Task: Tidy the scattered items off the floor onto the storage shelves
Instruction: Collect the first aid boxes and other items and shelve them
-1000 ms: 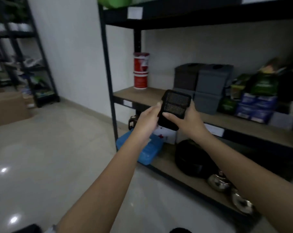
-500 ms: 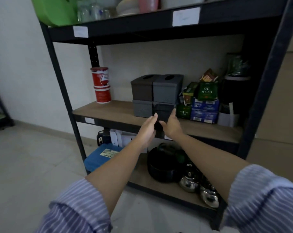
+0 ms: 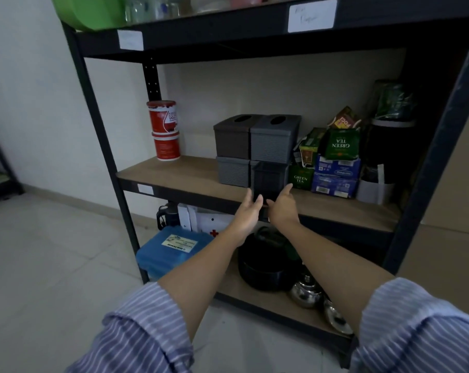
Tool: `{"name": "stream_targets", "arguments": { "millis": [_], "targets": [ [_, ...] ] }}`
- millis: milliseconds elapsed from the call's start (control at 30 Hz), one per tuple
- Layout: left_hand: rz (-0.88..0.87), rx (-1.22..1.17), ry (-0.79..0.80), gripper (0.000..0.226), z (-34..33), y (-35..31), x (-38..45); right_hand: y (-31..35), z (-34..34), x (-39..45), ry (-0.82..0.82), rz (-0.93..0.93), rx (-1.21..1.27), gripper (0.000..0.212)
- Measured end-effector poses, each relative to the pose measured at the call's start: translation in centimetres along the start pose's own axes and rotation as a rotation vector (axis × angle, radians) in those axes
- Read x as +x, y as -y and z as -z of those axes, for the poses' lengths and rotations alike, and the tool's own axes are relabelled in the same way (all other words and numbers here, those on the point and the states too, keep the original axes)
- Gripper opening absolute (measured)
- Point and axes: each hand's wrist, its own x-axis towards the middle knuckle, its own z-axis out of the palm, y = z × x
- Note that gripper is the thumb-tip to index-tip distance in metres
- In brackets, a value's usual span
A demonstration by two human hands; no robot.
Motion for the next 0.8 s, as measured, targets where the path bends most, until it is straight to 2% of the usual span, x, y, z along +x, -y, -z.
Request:
{"name": "stream_targets", "arguments": {
  "millis": [100,200,267,333,500,600,733,800],
  "targets": [
    [0.010,-0.009,-0.047,0.063,1.1,0.9,-1.2,0.1,-0.6,-2.1,-0.026,0.035,-0.069,0.103],
    [-0.010,-0.044,-0.173,0.054,2.7,1.7,-2.6,0.3,-2.8,-5.4,-0.151,0.305,-0.203,0.096],
    [-0.034,-0.081,-0.282,0.045,4.5,2.7,-4.0,0.6,-4.9,-8.0,-0.125,0.436,-0.141,0.087],
    [-0.064,-0.111,-0.394,0.035,7.0,4.6,-5.8,1.1,-7.3,-10.6,-0.042,0.471,-0.014,0.075],
    [-0.082,-0.116,-0.772,0.014,14.2,10.7,-11.7,2.4,-14.1,-16.5,0.126,0.400,0.236,0.045],
    [0.000,-0.109,-0.913,0.011,17.7,16.7,-16.6,2.1,-19.2,-20.6,0.257,0.328,0.318,0.030],
    [0.144,-0.099,-1.078,0.015,20.7,25.1,-24.0,0.6,-26.1,-27.1,0.530,0.268,0.390,0.008],
    [0.189,-0.051,-1.146,0.014,21.6,28.2,-27.8,-0.8,-29.5,-30.5,0.673,0.266,0.396,0.007]
  ]
}}
